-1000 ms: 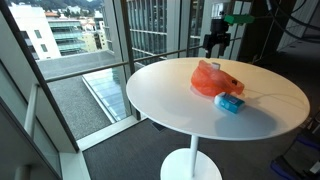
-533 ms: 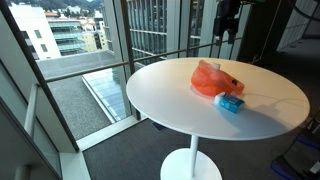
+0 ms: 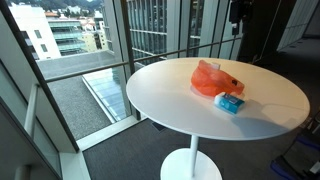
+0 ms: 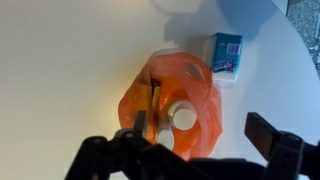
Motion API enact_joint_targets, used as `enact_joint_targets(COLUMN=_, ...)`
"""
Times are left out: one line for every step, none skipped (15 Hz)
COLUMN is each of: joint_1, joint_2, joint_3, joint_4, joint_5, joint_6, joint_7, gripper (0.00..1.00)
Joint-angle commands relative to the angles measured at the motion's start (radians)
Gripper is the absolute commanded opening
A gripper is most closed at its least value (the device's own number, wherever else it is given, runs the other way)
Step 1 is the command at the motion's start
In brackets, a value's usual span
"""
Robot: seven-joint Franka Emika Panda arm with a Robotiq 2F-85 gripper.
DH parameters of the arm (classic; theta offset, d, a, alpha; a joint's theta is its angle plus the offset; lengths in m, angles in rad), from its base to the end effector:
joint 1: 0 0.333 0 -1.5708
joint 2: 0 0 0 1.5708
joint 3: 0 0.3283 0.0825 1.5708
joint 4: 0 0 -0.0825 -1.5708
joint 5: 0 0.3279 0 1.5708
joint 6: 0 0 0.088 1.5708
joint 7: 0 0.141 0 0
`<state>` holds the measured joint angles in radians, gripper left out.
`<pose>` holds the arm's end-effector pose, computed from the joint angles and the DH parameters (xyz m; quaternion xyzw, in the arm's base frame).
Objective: Put the white bottle in the plastic
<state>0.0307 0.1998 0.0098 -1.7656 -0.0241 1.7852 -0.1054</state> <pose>0.5414 0.0188 0.4340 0.9930 0.0762 -0.0903 0.0076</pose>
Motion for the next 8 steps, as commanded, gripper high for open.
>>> enact_joint_targets(joint_1=0.008, joint_2=-0.137, joint_3=0.009, joint_4=-0.126, joint_5=-0.035, joint_6=0.026, joint_7=0.030, gripper=1.00)
enact_joint_targets(joint_1=0.011, joint_2=-0.163, joint_3=0.011, joint_4=-0.145, joint_5=-0.038, joint_6=0.025, joint_7=0.037, gripper=1.00)
enact_joint_targets(joint_1=0.013, joint_2=-0.188, joint_3=0.013, joint_4=-0.163, joint_5=-0.041, joint_6=0.025, joint_7=0.041, gripper=1.00)
enact_joint_targets(joint_1=0.012, joint_2=-0.209, joint_3=0.015, joint_4=-0.180, joint_5=-0.041, joint_6=0.025, joint_7=0.045, gripper=1.00)
enact_joint_targets(joint_1=0.012, joint_2=-0.224, joint_3=0.017, joint_4=-0.193, joint_5=-0.043, joint_6=0.025, joint_7=0.049, gripper=1.00)
enact_joint_targets(joint_1=0.007, joint_2=-0.163, joint_3=0.016, joint_4=-0.130, joint_5=-0.020, joint_6=-0.001, joint_7=0.022, gripper=1.00)
enact_joint_targets(joint_1=0.007, joint_2=-0.178, joint_3=0.017, joint_4=-0.141, joint_5=-0.020, joint_6=-0.001, joint_7=0.023, gripper=1.00)
enact_joint_targets(joint_1=0.007, joint_2=-0.178, joint_3=0.017, joint_4=-0.141, joint_5=-0.020, joint_6=-0.001, joint_7=0.023, gripper=1.00)
